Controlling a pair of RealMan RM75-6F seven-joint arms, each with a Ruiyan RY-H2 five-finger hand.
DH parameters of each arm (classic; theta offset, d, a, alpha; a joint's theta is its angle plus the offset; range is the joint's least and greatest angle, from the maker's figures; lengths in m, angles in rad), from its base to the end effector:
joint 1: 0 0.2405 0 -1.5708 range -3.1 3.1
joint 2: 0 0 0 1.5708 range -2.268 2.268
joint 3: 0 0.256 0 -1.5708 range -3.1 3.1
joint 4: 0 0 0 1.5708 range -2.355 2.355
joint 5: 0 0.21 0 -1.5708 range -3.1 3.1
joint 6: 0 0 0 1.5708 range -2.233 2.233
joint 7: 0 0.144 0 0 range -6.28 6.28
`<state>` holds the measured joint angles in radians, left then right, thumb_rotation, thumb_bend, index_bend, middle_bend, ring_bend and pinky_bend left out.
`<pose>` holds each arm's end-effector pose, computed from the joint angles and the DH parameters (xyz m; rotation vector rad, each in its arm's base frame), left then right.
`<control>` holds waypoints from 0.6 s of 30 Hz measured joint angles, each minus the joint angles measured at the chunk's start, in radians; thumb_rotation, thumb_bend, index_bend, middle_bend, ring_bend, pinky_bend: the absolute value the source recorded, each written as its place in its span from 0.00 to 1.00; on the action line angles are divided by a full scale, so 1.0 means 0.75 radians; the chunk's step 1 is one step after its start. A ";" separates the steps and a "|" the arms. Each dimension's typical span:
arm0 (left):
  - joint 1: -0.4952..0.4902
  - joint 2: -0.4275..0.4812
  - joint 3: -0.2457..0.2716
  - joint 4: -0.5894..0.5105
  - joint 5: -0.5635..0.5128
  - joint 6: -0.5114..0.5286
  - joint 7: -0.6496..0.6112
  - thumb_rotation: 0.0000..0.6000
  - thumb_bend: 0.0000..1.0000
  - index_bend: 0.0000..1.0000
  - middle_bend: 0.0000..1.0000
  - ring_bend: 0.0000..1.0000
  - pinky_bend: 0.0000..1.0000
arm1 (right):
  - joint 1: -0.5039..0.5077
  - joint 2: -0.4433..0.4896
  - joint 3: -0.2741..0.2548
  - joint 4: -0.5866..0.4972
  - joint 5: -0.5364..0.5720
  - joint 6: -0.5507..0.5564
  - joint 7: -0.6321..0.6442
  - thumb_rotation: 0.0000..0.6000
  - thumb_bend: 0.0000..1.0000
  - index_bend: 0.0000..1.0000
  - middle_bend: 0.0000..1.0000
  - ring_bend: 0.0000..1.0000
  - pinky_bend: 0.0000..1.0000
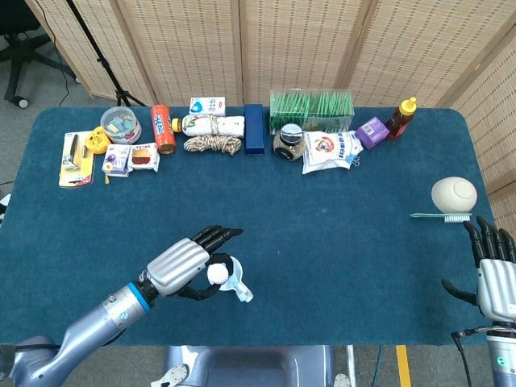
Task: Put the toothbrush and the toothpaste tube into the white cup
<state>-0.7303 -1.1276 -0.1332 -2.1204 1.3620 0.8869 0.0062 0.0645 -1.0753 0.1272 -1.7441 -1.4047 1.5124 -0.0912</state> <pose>-0.0642 0.2507 0.0638 -2.1645 -1.2400 -1.2510 -0.2960 -0.1879 0.1800 1.2500 -0.8830 0.9102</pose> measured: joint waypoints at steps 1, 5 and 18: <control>-0.001 -0.027 0.002 0.019 -0.002 0.004 0.001 1.00 0.38 0.51 0.00 0.00 0.00 | 0.000 0.000 0.000 0.000 0.000 -0.001 0.001 1.00 0.00 0.00 0.00 0.00 0.00; -0.006 -0.091 0.010 0.078 -0.015 0.010 0.014 1.00 0.38 0.51 0.00 0.00 0.00 | 0.001 0.000 0.000 0.002 0.003 -0.003 0.002 1.00 0.00 0.00 0.00 0.00 0.00; -0.023 -0.227 0.035 0.209 -0.044 0.018 0.072 1.00 0.38 0.49 0.00 0.00 0.00 | 0.006 -0.002 0.001 0.007 0.010 -0.017 0.002 1.00 0.00 0.00 0.00 0.00 0.00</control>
<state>-0.7476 -1.2981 -0.1067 -1.9638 1.3291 0.9004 0.0605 0.0691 -1.0766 0.1278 -1.7385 -1.3973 1.4995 -0.0895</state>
